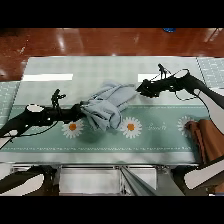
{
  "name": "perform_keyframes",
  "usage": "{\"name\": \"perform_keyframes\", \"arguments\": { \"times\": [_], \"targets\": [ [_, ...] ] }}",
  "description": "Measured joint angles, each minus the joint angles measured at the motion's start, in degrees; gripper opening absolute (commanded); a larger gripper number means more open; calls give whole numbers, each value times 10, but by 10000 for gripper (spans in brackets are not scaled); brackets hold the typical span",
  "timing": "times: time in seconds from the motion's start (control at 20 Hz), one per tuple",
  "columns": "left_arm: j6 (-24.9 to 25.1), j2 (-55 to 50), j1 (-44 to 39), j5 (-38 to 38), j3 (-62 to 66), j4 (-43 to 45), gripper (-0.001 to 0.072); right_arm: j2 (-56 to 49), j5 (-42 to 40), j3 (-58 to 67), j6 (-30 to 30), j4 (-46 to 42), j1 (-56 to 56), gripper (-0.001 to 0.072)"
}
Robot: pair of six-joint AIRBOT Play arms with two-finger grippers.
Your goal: Fold the shirts.
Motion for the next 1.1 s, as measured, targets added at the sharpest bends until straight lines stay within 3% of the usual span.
{"name": "perform_keyframes", "arguments": {
  "times": [0.05, 0.1, 0.15, 0.35, 0.6, 1.1],
  "targets": [
    [1, -1, 0, 0, 1, 0, 15, -14, 10, 19, 1, 0, 7, 384],
    [2, -1, 0, -1, 2, 0, 15, -29, 22, 38, 1, -1, 15, 238],
    [3, -1, 0, -2, 2, -2, 15, -41, 31, 54, 1, -7, 23, 29],
    [3, -1, 10, -16, 12, -2, 15, -53, 76, 101, -14, -33, 38, 21],
    [5, 38, 74, -87, 98, -2, 15, 30, 113, 175, -20, -59, 4, 21],
    [-52, 193, 212, -146, 481, -3, 15, 318, 113, 412, -18, -89, -99, 21]
  ]
}}
